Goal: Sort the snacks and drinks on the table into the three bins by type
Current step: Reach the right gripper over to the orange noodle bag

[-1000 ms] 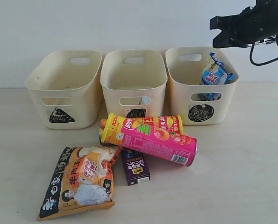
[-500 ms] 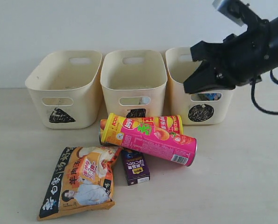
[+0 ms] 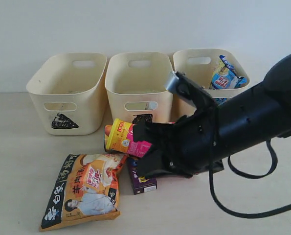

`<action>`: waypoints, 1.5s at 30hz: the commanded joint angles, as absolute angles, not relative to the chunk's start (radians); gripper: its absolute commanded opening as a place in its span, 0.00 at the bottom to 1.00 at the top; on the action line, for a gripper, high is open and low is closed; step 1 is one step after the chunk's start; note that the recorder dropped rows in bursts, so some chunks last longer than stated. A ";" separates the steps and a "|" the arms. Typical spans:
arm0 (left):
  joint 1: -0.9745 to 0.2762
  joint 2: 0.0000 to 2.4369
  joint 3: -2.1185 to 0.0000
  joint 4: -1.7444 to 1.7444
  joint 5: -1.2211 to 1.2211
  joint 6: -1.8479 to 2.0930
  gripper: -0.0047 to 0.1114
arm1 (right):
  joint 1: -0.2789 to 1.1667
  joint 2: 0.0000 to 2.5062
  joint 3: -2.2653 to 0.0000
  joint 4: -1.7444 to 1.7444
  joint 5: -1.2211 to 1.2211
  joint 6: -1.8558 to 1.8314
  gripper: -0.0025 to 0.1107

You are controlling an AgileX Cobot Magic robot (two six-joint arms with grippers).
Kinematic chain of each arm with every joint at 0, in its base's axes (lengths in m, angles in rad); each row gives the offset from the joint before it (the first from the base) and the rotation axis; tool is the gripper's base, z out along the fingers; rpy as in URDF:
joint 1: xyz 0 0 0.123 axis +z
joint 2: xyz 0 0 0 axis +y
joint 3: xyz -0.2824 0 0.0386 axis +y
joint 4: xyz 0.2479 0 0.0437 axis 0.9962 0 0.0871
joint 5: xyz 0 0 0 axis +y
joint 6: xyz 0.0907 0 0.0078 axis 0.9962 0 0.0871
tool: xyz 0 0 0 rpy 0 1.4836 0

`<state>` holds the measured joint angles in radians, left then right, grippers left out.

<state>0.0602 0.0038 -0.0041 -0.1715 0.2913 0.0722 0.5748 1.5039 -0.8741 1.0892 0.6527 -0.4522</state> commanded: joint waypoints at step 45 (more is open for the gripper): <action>0.064 0.000 0.000 -0.167 0.284 0.077 0.07 | 0.654 2.038 -0.932 1.744 0.618 -0.784 0.73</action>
<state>0.0602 0.0038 -0.0041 -0.1715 0.2913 0.0722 0.6486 2.0142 -0.9159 1.7594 0.6655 -0.7836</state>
